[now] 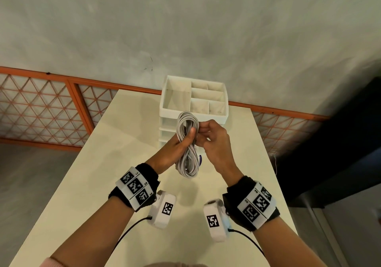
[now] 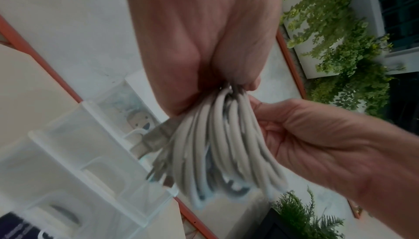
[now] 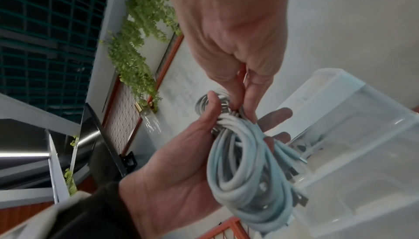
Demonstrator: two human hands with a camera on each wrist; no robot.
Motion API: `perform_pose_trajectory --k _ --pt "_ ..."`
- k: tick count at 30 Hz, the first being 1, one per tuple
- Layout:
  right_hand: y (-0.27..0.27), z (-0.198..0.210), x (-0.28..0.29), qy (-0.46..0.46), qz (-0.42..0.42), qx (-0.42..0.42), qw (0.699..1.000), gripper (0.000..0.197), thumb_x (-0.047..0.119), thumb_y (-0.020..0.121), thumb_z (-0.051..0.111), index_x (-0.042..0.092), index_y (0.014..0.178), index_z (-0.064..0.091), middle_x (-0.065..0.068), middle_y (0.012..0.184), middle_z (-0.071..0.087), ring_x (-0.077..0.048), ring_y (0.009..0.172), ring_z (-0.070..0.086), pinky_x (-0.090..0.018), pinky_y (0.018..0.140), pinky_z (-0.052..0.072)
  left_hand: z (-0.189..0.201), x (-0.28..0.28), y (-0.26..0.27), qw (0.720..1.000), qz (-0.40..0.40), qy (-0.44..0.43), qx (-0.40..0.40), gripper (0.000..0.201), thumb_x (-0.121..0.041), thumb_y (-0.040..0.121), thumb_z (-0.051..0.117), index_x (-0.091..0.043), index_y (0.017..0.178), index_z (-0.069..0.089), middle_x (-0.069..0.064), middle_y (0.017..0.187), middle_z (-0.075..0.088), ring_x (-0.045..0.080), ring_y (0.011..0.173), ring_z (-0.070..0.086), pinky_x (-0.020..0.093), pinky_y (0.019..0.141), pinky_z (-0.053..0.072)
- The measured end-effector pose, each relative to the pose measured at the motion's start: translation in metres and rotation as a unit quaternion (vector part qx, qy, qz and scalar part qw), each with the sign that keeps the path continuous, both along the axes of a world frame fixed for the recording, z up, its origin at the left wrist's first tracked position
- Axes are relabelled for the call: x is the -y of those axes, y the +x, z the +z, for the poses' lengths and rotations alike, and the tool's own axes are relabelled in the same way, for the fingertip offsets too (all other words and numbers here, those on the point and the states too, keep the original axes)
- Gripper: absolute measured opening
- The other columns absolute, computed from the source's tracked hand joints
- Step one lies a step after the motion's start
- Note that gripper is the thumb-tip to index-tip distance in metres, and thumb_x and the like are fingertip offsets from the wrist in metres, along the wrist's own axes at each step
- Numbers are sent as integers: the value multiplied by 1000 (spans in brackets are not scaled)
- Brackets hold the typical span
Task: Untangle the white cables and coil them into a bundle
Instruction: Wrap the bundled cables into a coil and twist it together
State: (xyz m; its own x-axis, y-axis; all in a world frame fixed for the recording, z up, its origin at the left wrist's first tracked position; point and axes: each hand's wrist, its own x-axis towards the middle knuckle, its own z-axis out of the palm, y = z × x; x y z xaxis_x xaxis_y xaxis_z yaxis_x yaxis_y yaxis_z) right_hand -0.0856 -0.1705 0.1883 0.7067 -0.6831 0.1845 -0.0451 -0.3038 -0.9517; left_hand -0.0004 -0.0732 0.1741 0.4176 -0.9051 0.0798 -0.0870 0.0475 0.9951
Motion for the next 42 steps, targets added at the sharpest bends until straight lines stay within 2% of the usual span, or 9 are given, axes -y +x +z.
perform_pose_trajectory --k 4,8,13,19,23,26,30,34,42 --pt "-2 2 1 51 19 10 998 10 1 85 64 5 91 56 -10 91 66 -25 85 67 -28 67 59 6 0 6 997 -65 23 27 44 -36 102 22 -22 139 41 -1 133 57 3 122 52 12 97 43" --pt "-2 1 4 20 22 -21 999 13 -2 82 65 3 92 57 -10 88 66 -22 76 65 -22 59 54 7 -3 8 994 -104 35 24 40 -39 101 22 -37 138 38 -4 127 61 17 115 59 26 99 49" --pt "-1 5 14 -42 50 -67 996 18 -5 75 70 9 84 63 3 74 66 -7 68 66 -12 65 53 -1 -7 4 990 -105 51 -73 34 -43 100 21 -55 125 40 -35 118 56 -17 106 52 4 84 43" --pt "-13 2 29 -104 110 -114 982 12 15 86 66 7 95 67 -2 93 73 -10 88 68 -20 82 53 -26 -6 6 986 -46 53 -152 39 -48 86 45 -11 88 57 1 76 54 9 71 57 20 69 49" --pt "-22 -13 31 18 124 -178 976 55 55 86 54 18 125 47 -4 120 64 -13 109 62 -32 97 49 -26 -5 4 981 -19 22 -193 55 -50 84 46 -1 107 59 11 98 67 20 101 65 30 91 52" --pt "-26 -24 20 120 173 -186 960 92 74 70 55 24 142 27 0 136 55 -12 121 55 -37 106 43 -16 -1 1 982 1 -14 -189 58 -46 85 45 7 106 56 17 99 66 26 98 64 33 86 53" --pt "-18 -25 12 174 224 -168 944 94 64 62 72 17 135 37 -4 134 56 -16 123 56 -40 104 46 -9 4 -1 975 -21 -61 -215 31 -36 91 47 -9 78 56 -5 72 66 13 78 65 24 71 55" --pt "-19 -13 13 161 289 -202 922 52 22 78 73 16 125 54 -4 114 66 -14 113 61 -28 98 48 -5 3 1 972 -61 -39 -224 22 -27 84 55 -5 81 58 7 85 68 19 101 67 31 84 56" --pt "-15 -5 15 124 279 -221 926 53 9 67 76 15 118 60 -7 112 69 -16 111 61 -31 97 49 4 3 7 986 -86 -14 -143 7 -15 76 69 -15 83 68 -1 84 73 15 117 60 18 82 50"
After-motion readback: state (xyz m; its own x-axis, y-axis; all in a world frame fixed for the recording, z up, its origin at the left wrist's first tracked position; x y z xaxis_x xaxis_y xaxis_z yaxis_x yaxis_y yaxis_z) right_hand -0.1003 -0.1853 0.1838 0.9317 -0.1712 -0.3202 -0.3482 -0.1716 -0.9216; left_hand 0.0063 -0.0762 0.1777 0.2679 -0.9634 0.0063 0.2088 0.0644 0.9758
